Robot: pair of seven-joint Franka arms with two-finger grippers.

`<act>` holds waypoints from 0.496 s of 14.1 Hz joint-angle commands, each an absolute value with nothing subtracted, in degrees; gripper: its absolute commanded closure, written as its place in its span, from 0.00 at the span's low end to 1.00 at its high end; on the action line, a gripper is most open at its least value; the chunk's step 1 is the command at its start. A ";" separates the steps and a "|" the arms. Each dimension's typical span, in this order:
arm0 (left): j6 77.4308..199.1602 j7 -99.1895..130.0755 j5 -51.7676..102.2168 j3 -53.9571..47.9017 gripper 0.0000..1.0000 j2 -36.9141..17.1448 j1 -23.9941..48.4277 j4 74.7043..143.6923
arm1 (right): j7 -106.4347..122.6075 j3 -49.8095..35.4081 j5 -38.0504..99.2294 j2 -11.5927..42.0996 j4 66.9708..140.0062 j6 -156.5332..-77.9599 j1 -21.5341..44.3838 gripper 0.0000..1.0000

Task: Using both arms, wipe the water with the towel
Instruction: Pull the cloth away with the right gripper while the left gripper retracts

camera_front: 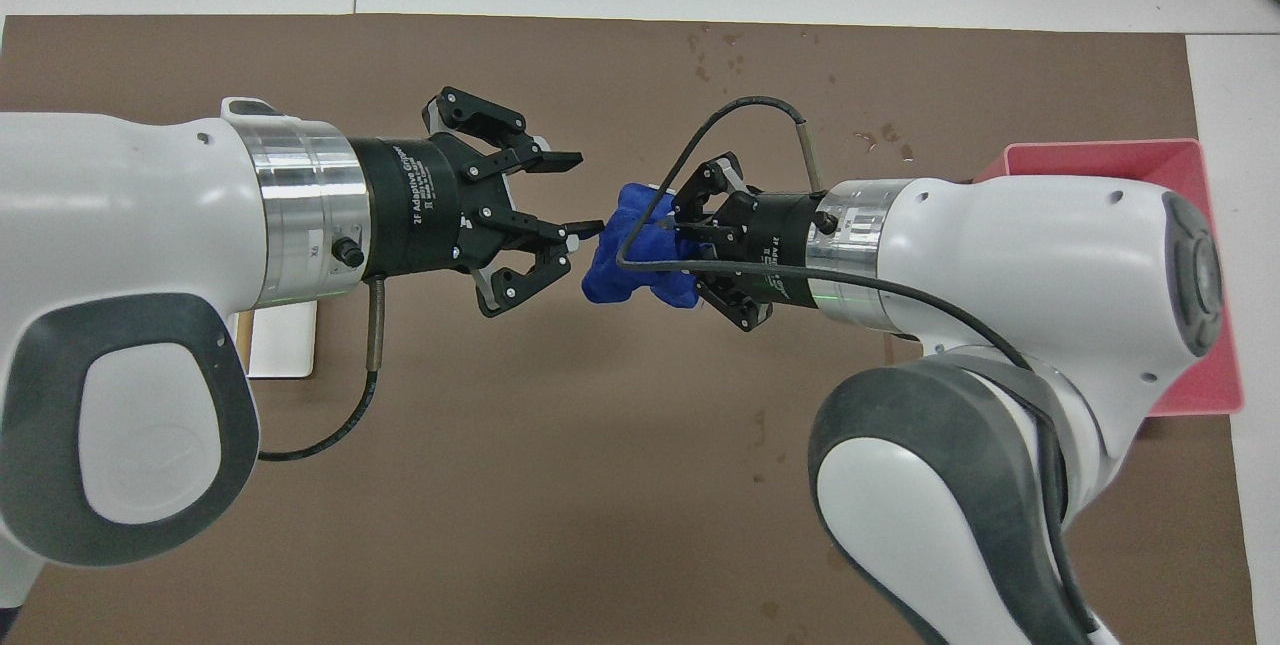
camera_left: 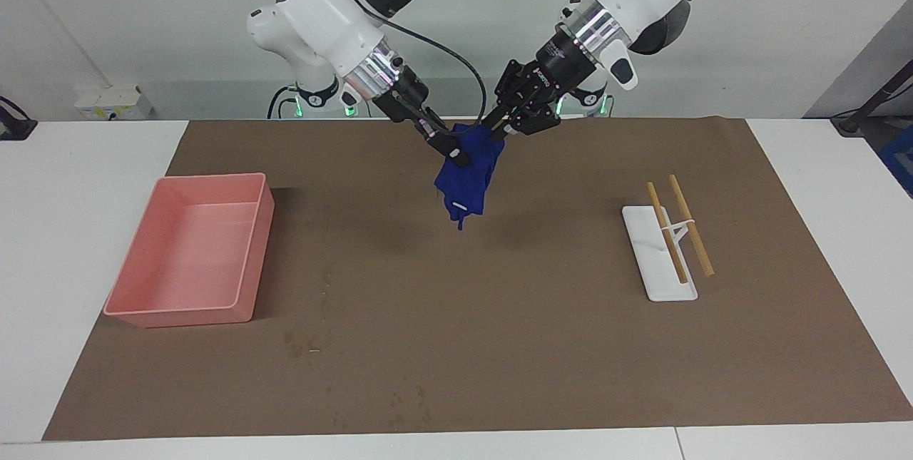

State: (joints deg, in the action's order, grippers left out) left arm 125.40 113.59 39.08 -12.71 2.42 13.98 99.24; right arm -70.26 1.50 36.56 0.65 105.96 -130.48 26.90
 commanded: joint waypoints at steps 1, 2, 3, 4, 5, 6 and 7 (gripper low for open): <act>126.65 109.89 29.06 -12.30 0.00 2.46 14.15 99.05 | -61.91 1.32 34.81 -0.09 105.56 -125.96 24.88 1.00; 127.61 106.30 24.91 -12.39 0.00 2.72 14.15 99.75 | -58.22 1.41 32.89 -0.17 105.56 -124.12 24.61 1.00; 127.97 101.74 24.00 -12.22 0.00 3.07 13.89 100.63 | -54.27 1.41 29.65 -0.52 105.64 -122.10 24.26 1.00; 127.36 96.03 23.99 -11.69 0.00 3.25 13.10 101.33 | -49.79 1.41 25.62 -0.79 105.64 -120.08 23.74 1.00; 127.01 89.10 23.91 -11.69 0.00 3.34 11.18 102.12 | -44.96 1.32 21.75 -0.97 105.73 -117.97 23.30 1.00; 126.74 82.77 23.91 -11.69 0.00 3.51 10.12 102.65 | -39.95 1.32 19.36 -1.31 105.73 -115.77 22.42 1.00; 125.69 76.44 23.30 -11.69 0.00 3.60 9.93 102.83 | -34.07 1.32 18.29 -1.67 106.08 -113.66 21.19 1.00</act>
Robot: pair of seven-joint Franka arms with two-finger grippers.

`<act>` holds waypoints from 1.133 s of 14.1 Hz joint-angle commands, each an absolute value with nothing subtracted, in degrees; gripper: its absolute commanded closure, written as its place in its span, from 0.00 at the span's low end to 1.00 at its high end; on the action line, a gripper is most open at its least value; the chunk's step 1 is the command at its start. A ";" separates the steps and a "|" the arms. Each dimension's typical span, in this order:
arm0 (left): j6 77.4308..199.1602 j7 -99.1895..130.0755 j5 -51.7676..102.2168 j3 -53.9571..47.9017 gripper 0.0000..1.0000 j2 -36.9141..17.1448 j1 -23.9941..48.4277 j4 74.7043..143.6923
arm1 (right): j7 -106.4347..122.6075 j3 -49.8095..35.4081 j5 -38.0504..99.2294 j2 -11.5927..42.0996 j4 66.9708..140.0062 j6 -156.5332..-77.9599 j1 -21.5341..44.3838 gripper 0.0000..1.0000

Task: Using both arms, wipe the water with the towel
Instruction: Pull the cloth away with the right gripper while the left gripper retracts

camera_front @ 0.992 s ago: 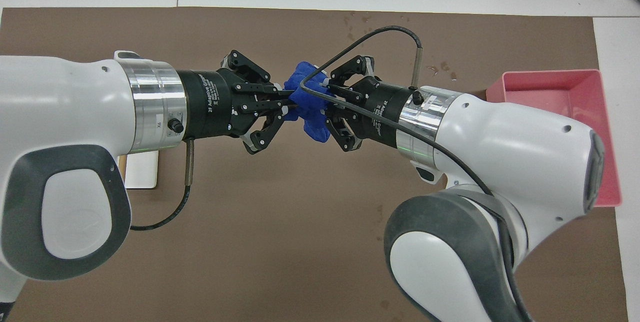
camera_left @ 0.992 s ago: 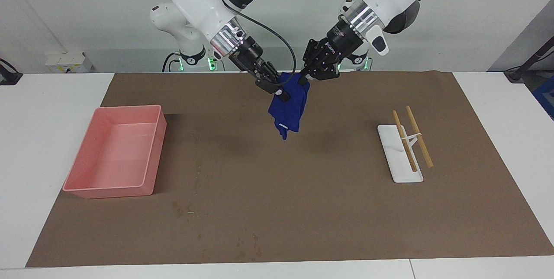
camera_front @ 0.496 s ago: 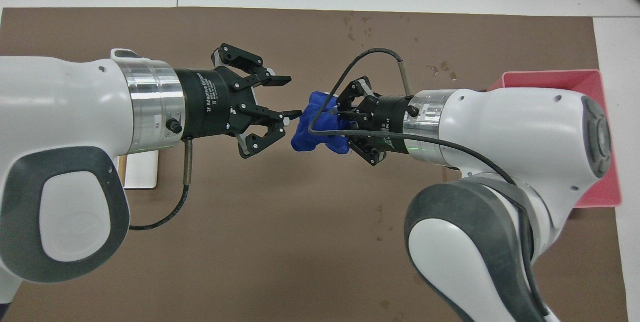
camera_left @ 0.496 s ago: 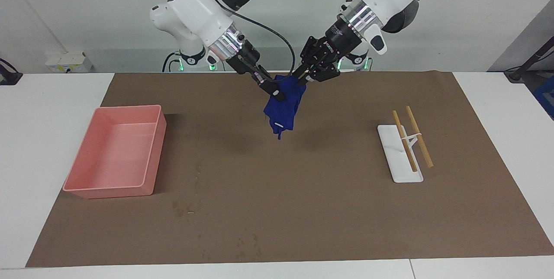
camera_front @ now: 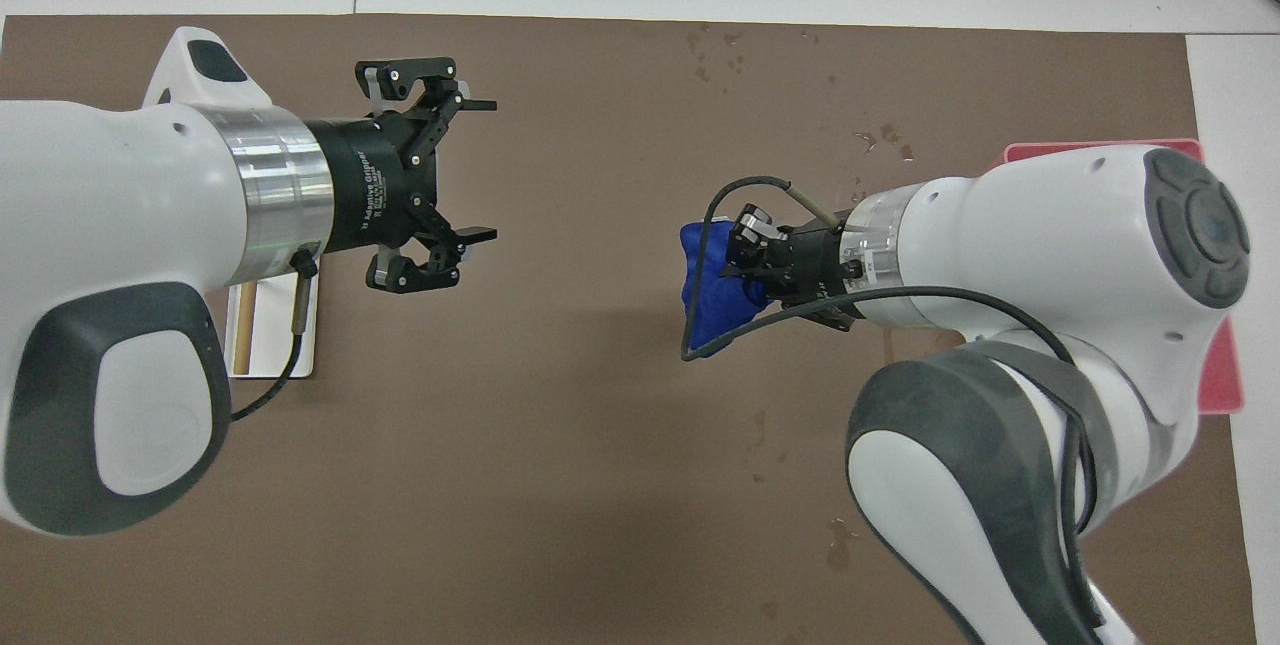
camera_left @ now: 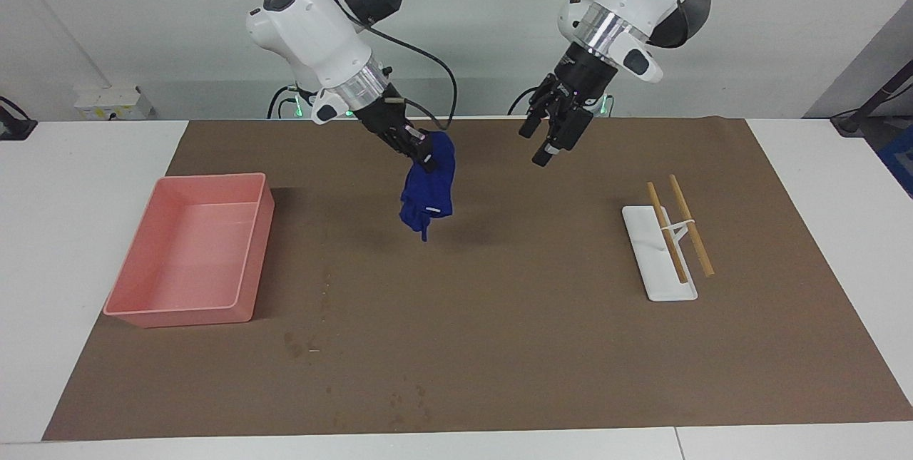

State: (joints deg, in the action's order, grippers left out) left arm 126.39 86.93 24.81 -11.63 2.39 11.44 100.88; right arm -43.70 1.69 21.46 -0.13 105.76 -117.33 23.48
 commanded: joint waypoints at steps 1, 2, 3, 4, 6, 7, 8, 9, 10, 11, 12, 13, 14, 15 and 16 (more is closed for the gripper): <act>123.33 69.59 23.20 -11.52 0.00 3.60 9.15 102.83 | -28.71 1.41 18.02 -1.84 106.26 -111.47 19.96 1.00; 120.70 62.65 22.86 -11.51 0.00 3.69 7.84 102.66 | -24.39 1.32 18.02 -2.11 106.26 -109.01 18.39 1.00; 117.89 56.14 20.42 -11.51 0.00 3.69 7.30 102.31 | -19.91 1.41 16.80 -2.28 106.61 -107.16 17.24 1.00; 115.95 50.59 17.00 -11.43 0.00 3.69 7.12 102.04 | -15.69 1.32 12.70 -2.81 106.96 -106.01 16.62 1.00; 111.74 42.67 13.81 -11.16 0.00 3.78 6.16 101.78 | -7.60 1.32 4.69 -3.86 108.62 -105.03 16.17 1.00; 109.01 36.97 11.01 -11.25 0.00 3.78 5.20 100.91 | -4.77 1.32 3.70 -4.82 110.55 -105.20 15.39 1.00; 106.03 31.78 8.99 -11.25 0.00 3.69 4.40 100.29 | -2.40 1.23 3.69 -5.62 112.39 -105.73 14.25 1.00; 104.08 26.77 7.40 -11.16 0.00 3.52 3.52 99.76 | -0.37 1.32 3.69 -6.41 114.07 -105.99 13.46 1.00; 102.24 20.72 5.47 -11.25 0.00 3.34 1.95 99.67 | 0.87 1.32 3.60 -7.20 116.00 -106.26 12.75 1.00; 101.09 15.17 3.88 -11.16 0.00 3.34 1.32 99.67 | 1.31 1.32 3.26 -7.64 117.58 -106.26 12.31 1.00; 100.38 10.77 1.78 -10.47 0.00 3.17 0.80 99.67 | 2.36 1.32 2.38 -8.08 119.34 -106.26 11.52 1.00; 99.07 6.63 0.89 -8.81 0.00 2.73 0.79 99.23 | 3.94 1.32 1.24 -8.43 120.66 -106.26 10.82 1.00; 96.88 2.33 0.70 -7.75 0.00 2.12 0.70 97.49 | 4.74 1.32 0.71 -8.70 121.80 -106.26 10.55 1.00; 93.98 0.02 -0.69 -7.56 0.00 -0.33 0.62 94.34 | 4.83 1.32 0.62 -8.70 122.69 -106.26 9.85 1.00; 91.35 -0.35 -1.92 -7.65 0.00 -2.61 0.62 91.09 | 4.83 1.23 0.53 -8.44 123.30 -106.78 9.50 1.00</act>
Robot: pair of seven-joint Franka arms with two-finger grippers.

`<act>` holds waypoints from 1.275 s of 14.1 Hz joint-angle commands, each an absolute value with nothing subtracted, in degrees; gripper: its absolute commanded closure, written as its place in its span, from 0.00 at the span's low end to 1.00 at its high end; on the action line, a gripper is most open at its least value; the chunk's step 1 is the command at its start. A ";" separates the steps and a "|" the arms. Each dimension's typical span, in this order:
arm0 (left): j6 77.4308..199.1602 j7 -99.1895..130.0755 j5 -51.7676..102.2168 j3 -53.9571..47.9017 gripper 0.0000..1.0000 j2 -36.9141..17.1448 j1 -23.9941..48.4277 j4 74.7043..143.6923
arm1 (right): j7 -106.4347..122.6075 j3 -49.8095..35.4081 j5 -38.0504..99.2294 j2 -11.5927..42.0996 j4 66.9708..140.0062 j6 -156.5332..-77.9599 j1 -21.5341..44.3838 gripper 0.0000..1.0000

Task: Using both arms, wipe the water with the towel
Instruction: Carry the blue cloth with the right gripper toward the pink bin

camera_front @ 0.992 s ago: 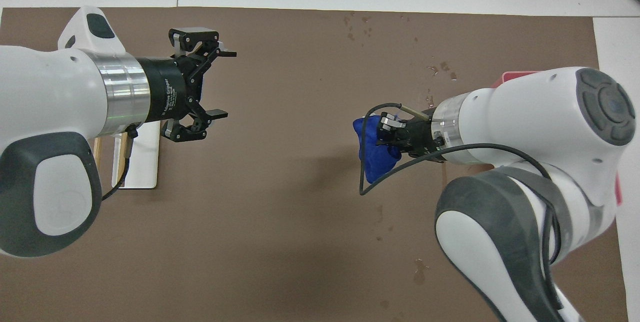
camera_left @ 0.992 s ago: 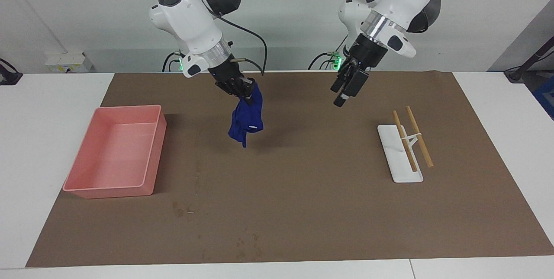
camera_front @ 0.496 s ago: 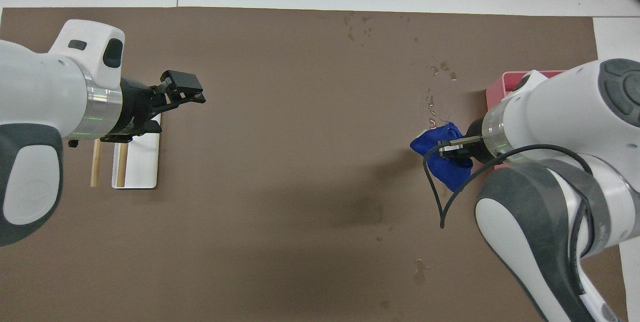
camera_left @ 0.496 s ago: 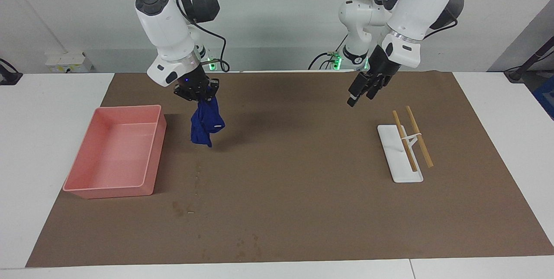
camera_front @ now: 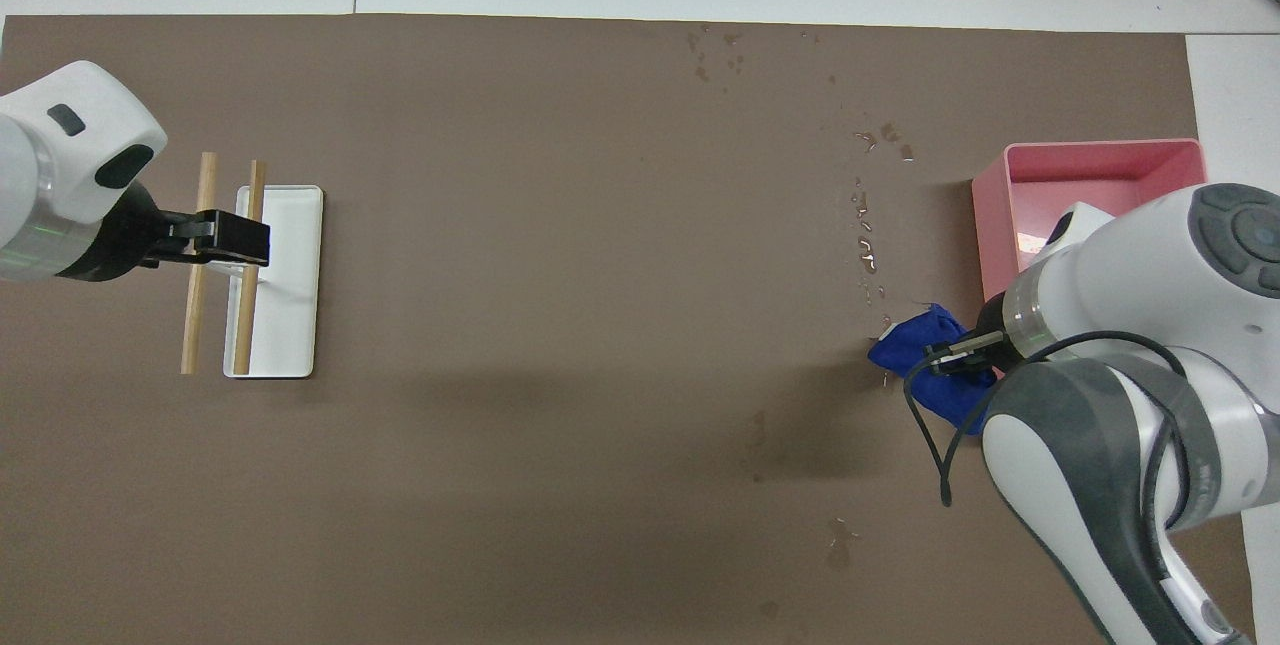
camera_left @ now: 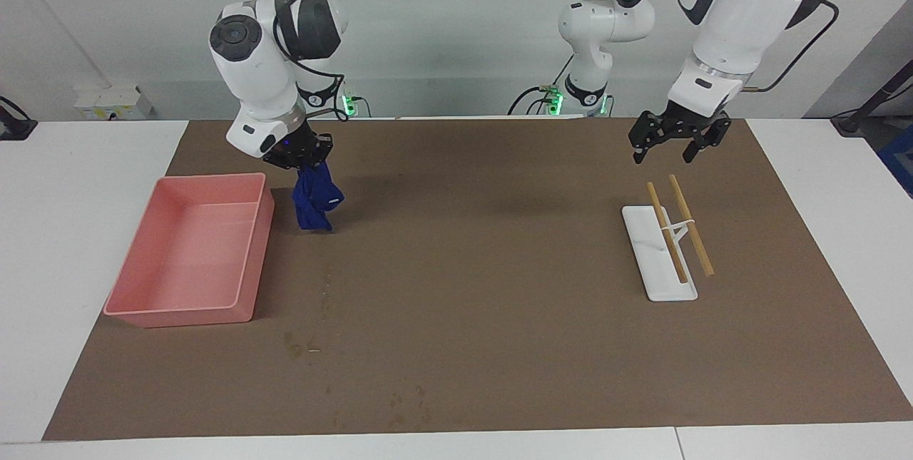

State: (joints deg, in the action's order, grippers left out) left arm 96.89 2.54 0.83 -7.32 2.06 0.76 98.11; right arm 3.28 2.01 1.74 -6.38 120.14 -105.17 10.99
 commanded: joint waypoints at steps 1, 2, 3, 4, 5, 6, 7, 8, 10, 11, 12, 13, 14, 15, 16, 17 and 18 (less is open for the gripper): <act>91.06 -0.61 -1.15 -7.56 0.00 -2.64 0.35 90.88 | 4.75 1.14 0.53 -8.09 124.35 -107.66 9.58 1.00; 91.49 -2.09 -1.23 -7.56 0.00 -1.85 0.00 92.62 | 4.66 1.14 0.53 -7.82 125.93 -108.97 9.49 1.00; 92.28 -3.24 -1.23 -7.65 0.00 -0.63 0.00 94.72 | 4.75 1.14 0.53 -7.65 127.69 -110.38 9.58 1.00; 93.24 -3.08 -1.14 -7.65 0.00 -0.44 0.09 95.44 | 5.01 1.14 0.53 -7.12 129.36 -111.96 9.49 1.00; 93.43 -2.73 -1.14 -7.65 0.00 -0.35 0.09 95.36 | 5.01 1.14 0.53 -6.51 130.24 -113.45 9.49 1.00; 93.43 -2.72 -1.14 -7.73 0.00 -0.35 -0.09 95.27 | 4.84 1.06 0.53 -5.89 130.25 -114.86 9.58 1.00; 93.51 -2.72 -1.14 -7.73 0.00 -0.26 -0.17 95.27 | 4.83 1.05 0.53 -5.71 130.25 -116.35 9.84 1.00; 93.34 -2.72 -1.14 -7.73 0.00 -0.26 -0.18 95.10 | 4.92 1.14 0.53 -4.84 130.25 -118.37 9.84 1.00; 91.15 -2.46 1.74 -8.08 0.00 0.17 -3.05 92.48 | 5.01 1.14 0.53 -2.30 130.34 -122.06 9.84 1.00; 89.58 -2.63 2.45 -8.26 0.00 -0.26 -4.82 90.29 | 5.10 1.14 0.53 -0.37 130.34 -126.08 9.84 1.00; 88.26 -2.72 2.03 -8.09 0.00 -0.35 -4.92 89.48 | 6.23 1.14 0.53 2.00 130.34 -130.73 9.50 1.00; 88.07 -2.72 2.02 -7.82 0.00 -0.35 -4.57 89.47 | 7.72 1.14 0.53 4.20 130.25 -134.26 9.41 1.00; 87.28 -2.64 1.93 -7.74 0.00 -0.35 -4.31 89.12 | 8.43 1.14 0.53 5.78 130.08 -137.08 9.32 1.00; 86.58 -2.55 1.06 -8.00 0.00 -0.44 -4.22 88.86 | 8.44 1.14 0.53 6.76 129.82 -138.41 9.40 1.00; 86.57 -2.55 -0.08 -8.35 0.00 -0.35 -4.13 88.86 | 8.44 1.14 0.53 7.55 129.29 -139.30 9.40 1.00; 86.83 -2.46 -0.35 -8.96 0.00 0.17 -4.04 89.47 | 8.61 1.14 0.53 8.86 128.33 -140.79 9.40 1.00; 87.53 -2.37 -0.35 -9.23 0.00 0.44 -4.04 90.52 | 8.87 1.14 0.44 10.09 127.19 -142.19 9.40 1.00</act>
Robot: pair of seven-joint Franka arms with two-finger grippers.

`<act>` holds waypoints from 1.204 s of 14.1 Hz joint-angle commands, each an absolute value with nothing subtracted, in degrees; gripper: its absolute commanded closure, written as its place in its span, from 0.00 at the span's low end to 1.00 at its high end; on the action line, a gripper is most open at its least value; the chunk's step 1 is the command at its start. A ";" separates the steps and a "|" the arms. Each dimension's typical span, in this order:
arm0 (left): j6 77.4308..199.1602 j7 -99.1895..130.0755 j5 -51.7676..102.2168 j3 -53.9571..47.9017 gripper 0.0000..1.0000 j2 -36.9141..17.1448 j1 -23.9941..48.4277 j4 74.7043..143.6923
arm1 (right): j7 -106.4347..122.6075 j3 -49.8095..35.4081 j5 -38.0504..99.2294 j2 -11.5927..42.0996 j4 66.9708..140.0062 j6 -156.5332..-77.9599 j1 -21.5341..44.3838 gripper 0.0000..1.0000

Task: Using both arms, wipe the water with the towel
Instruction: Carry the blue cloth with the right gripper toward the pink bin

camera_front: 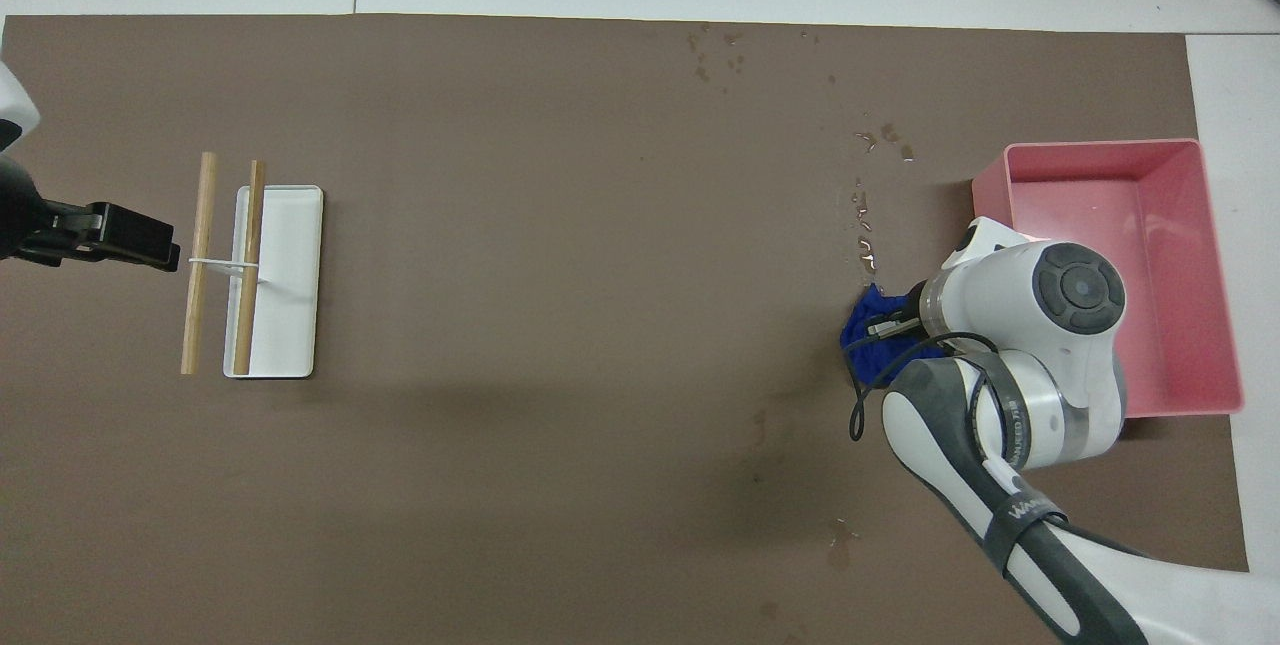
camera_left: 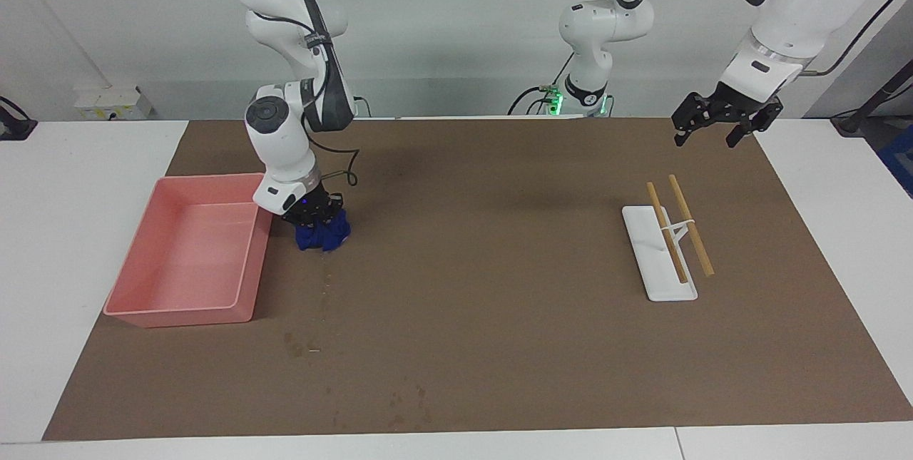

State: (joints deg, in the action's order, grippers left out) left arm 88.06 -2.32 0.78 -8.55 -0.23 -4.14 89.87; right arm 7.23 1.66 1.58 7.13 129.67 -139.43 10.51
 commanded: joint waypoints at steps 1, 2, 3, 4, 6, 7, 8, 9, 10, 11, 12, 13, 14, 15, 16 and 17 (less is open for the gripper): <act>88.06 -2.46 -0.35 -9.23 0.00 1.22 -4.04 91.92 | 9.57 1.14 0.44 11.41 125.52 -143.08 9.40 1.00; 88.41 -2.46 -0.35 -9.32 0.00 1.49 -4.04 92.63 | 10.02 1.14 0.35 13.17 123.16 -143.35 9.14 1.00; 88.33 -2.46 -0.26 -9.32 0.00 1.58 -4.04 92.72 | 11.24 1.23 0.18 14.92 120.18 -143.35 9.05 1.00; 88.16 -2.46 -0.26 -9.32 0.00 1.58 -4.04 92.72 | 12.29 1.23 -0.43 16.25 117.97 -143.35 8.88 1.00; 88.15 -2.46 -0.26 -9.14 0.00 1.58 -4.04 92.72 | 14.31 1.23 -1.49 18.44 115.15 -143.52 7.30 1.00; 88.15 -2.46 -0.26 -9.14 0.00 1.58 -4.04 92.72 | 15.98 1.23 -1.76 19.76 113.83 -144.74 6.95 1.00; 88.15 -2.46 -0.26 -9.14 0.00 1.58 -4.13 92.72 | 17.82 1.23 -1.84 21.34 112.17 -145.80 6.07 1.00; 88.15 -2.46 -0.26 -9.14 0.00 1.58 -4.04 92.72 | 18.97 1.23 -1.85 23.36 109.63 -146.07 5.72 1.00; 88.15 -2.46 -0.26 -9.14 0.00 1.58 -4.04 92.72 | 19.85 1.23 -1.85 25.64 106.82 -146.16 5.19 1.00; 88.15 -2.46 -0.26 -9.14 0.00 1.58 -4.04 92.72 | 20.65 1.23 -1.85 27.84 103.83 -146.16 5.10 1.00; 88.15 -2.46 -0.26 -9.14 0.00 1.58 -4.04 92.72 | 21.00 1.23 -1.93 29.43 101.62 -146.16 5.01 1.00; 88.15 -2.46 -0.26 -9.14 0.00 1.58 -4.13 92.72 | 20.92 1.23 -1.93 30.92 99.60 -146.34 5.01 1.00; 88.15 -2.46 -0.26 -9.14 0.00 1.58 -4.04 92.72 | 20.92 1.23 -1.93 32.07 98.01 -146.60 5.01 1.00; 88.15 -2.46 -0.26 -9.14 0.00 1.58 -4.13 92.72 | 20.92 1.23 -2.02 33.12 97.30 -147.56 5.01 1.00; 88.15 -2.46 -0.26 -9.23 0.00 1.58 -4.13 92.72 | 20.92 1.14 -1.93 33.92 96.77 -148.35 5.10 1.00; 88.15 -2.46 -0.26 -9.14 0.00 1.58 -4.13 92.72 | 20.92 1.06 -1.85 34.53 96.51 -149.40 5.10 1.00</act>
